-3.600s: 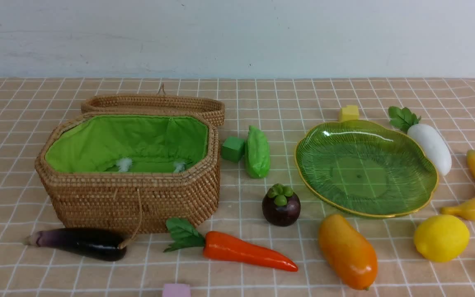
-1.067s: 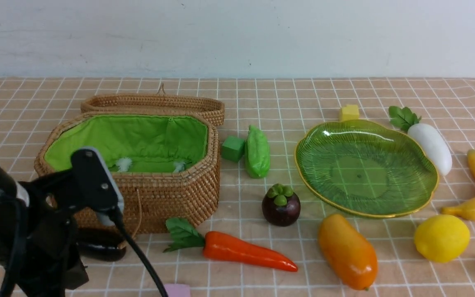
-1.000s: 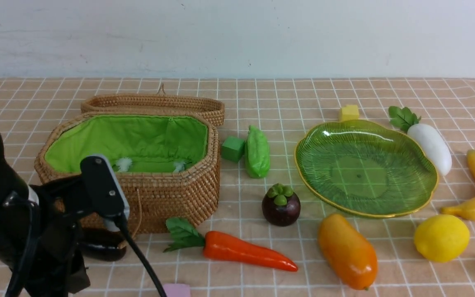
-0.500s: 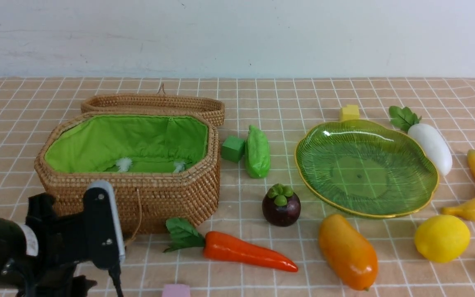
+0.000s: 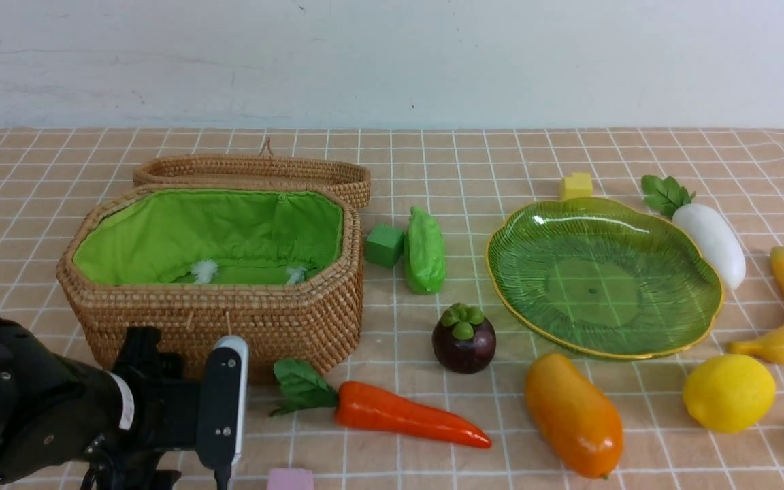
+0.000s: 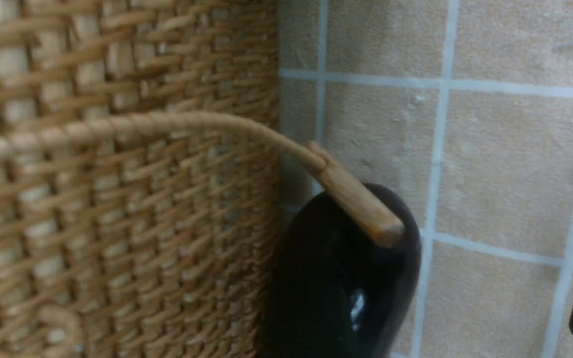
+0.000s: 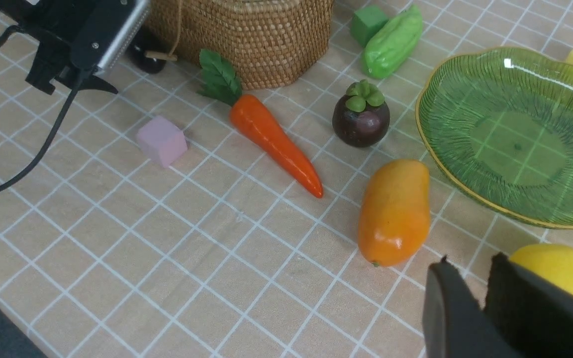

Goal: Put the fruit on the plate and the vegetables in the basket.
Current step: Use the left arm to grab an eggplant and put it into the left basket

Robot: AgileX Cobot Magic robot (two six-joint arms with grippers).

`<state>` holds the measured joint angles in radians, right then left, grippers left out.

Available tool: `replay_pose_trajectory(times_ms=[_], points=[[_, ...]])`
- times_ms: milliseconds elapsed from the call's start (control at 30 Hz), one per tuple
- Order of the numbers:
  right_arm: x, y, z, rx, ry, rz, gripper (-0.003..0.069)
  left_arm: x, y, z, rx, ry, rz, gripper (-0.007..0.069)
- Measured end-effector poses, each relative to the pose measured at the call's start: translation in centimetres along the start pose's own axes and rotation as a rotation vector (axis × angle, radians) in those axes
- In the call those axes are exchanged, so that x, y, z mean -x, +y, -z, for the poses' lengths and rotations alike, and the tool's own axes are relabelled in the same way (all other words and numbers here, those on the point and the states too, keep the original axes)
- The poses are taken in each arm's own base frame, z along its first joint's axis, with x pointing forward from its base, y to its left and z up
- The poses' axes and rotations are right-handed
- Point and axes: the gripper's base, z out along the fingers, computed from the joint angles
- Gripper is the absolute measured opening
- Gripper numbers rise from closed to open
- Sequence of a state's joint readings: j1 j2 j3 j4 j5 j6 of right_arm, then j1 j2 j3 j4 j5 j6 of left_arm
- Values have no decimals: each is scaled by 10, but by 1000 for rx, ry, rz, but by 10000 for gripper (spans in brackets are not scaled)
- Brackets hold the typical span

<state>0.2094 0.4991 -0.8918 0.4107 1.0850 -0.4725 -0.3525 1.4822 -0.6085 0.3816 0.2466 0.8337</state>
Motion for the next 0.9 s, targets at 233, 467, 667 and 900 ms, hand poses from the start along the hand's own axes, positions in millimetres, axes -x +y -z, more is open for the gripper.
replay_pose_trajectory(times_ms=[233, 467, 667, 900], points=[[0, 0, 0, 2, -1, -1, 139, -10, -7, 13, -77, 95, 48, 533], [1, 0, 0, 0, -7, -1, 139, -14, -5, 51, -17, 85, 118, 505], [1, 0, 0, -5, -16, -2, 139, -11, -2, 41, -7, 69, 95, 501], [1, 0, 0, 4, -9, -4, 139, -5, 6, 5, -13, 81, -12, 501]])
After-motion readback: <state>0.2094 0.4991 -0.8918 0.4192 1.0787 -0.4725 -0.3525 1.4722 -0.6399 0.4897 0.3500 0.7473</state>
